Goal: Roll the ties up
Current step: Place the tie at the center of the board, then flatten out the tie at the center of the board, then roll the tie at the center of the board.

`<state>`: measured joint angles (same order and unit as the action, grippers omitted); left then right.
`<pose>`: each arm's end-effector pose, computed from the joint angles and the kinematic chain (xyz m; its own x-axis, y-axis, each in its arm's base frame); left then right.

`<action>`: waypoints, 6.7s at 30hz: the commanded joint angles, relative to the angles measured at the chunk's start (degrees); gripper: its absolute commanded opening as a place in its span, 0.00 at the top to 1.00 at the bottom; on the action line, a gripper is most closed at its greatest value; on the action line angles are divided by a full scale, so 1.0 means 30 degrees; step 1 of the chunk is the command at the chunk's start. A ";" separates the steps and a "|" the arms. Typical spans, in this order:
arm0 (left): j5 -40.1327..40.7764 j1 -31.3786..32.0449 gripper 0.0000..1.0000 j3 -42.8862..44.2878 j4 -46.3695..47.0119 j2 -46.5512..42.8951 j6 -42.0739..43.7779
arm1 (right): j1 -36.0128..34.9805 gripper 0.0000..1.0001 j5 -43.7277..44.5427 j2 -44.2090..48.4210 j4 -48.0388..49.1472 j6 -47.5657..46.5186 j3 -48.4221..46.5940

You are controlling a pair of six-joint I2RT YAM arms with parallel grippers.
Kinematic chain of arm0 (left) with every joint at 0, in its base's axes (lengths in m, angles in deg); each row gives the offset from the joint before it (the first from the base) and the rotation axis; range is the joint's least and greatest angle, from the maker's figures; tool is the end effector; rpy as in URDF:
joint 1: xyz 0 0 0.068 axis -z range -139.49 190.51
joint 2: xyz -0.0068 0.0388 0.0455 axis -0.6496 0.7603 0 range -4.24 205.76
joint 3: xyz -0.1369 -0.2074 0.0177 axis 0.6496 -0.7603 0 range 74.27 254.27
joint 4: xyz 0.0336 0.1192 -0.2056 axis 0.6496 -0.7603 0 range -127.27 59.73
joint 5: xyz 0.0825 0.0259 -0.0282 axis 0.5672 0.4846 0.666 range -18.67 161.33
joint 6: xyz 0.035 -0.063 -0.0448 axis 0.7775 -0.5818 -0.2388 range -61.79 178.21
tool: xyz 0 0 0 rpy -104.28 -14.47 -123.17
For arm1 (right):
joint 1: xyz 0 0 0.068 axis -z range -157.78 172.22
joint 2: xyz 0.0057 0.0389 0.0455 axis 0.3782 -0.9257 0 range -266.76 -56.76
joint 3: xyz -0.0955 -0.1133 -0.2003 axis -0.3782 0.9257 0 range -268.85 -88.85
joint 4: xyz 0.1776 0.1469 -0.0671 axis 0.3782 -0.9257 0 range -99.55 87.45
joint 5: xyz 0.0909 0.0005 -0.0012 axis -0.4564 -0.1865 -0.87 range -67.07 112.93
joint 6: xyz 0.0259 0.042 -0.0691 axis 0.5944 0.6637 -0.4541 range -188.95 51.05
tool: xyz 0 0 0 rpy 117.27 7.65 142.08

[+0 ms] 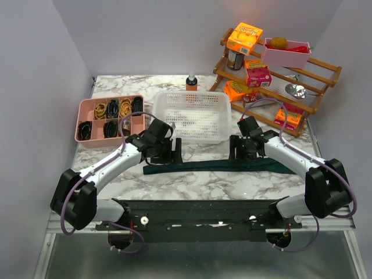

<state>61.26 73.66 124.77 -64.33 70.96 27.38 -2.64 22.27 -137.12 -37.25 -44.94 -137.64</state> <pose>0.2124 -0.1542 0.1807 -0.9295 0.0044 -0.3687 0.1606 0.9049 -0.3941 0.2358 0.1102 0.1485 -0.9315 0.0169 -0.3633 -0.0498 0.9836 0.1734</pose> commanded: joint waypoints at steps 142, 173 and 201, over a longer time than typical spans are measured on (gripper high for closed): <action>0.1070 -0.8939 0.25 -1.1501 0.6462 -1.0007 -0.5837 | -1.1044 0.99 0.0694 -0.7310 0.5617 -0.0676 -0.7870; 0.0485 -0.9086 0.30 -1.2438 0.7778 -0.9745 -0.5749 | -1.2895 0.99 0.0105 -1.6076 0.5150 -0.1646 -1.5405; -0.1244 -0.9056 0.58 -1.4431 1.2731 -0.7723 -0.5690 | -1.2865 0.99 0.0840 -1.3935 0.5238 -0.1382 -1.3999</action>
<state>58.00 46.62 82.83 -25.38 47.11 9.70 -40.82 24.60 -177.40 -20.64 -49.25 -180.83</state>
